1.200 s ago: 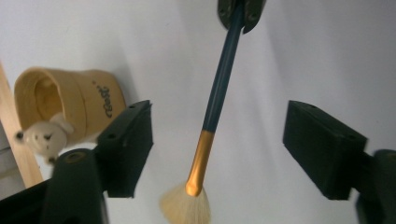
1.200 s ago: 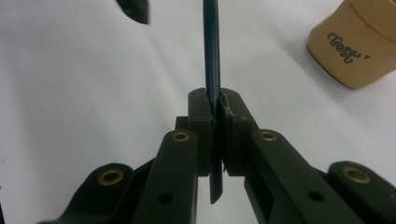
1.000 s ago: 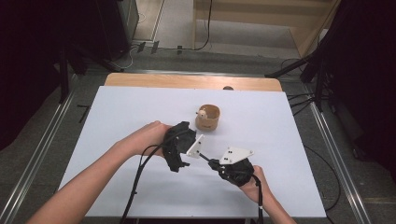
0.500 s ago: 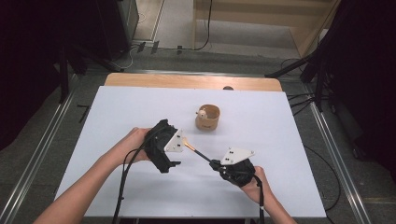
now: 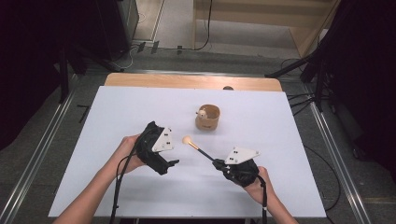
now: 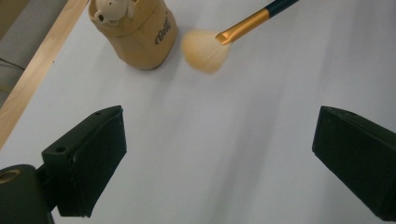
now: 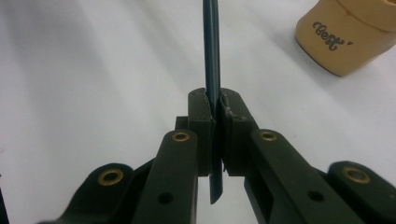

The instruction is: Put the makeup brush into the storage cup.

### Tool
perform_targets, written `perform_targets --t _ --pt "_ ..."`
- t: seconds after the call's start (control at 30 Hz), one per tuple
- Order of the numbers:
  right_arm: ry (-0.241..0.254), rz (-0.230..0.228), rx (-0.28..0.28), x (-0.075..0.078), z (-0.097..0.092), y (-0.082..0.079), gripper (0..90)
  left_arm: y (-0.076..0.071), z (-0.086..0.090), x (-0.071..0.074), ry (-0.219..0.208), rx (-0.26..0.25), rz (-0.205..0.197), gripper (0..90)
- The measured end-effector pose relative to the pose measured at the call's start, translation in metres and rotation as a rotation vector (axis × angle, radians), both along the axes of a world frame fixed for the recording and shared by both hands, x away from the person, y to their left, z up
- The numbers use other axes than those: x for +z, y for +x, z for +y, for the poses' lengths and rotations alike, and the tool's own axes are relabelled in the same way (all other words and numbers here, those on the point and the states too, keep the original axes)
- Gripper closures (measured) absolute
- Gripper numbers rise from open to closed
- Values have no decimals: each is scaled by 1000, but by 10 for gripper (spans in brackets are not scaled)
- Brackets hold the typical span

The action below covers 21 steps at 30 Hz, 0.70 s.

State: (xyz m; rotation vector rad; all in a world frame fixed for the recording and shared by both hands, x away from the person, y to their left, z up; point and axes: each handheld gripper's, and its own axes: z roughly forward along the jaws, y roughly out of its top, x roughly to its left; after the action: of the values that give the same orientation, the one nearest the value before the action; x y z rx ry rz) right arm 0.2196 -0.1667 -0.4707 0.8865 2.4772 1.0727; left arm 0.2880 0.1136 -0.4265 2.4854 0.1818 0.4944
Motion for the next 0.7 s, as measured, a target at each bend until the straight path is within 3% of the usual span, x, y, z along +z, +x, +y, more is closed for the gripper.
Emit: perform_targets --t 0.03,0.13,0.23,0.4,0.7 --pt "4 3 -1 0 -1 0 860 0 0 0 16 6 -8 33" --pt "16 -11 -12 2 -3 -2 860 1 4 0 -55 43 23 22" --pt "24 -21 -20 3 -5 -3 859 2 7 -4 -84 68 20 22" --pt "34 -38 -28 3 -8 -5 859 1 6 -7 -101 78 31 9" --pt "74 -76 -46 8 -13 -12 859 0 6 -13 -240 90 81 0"
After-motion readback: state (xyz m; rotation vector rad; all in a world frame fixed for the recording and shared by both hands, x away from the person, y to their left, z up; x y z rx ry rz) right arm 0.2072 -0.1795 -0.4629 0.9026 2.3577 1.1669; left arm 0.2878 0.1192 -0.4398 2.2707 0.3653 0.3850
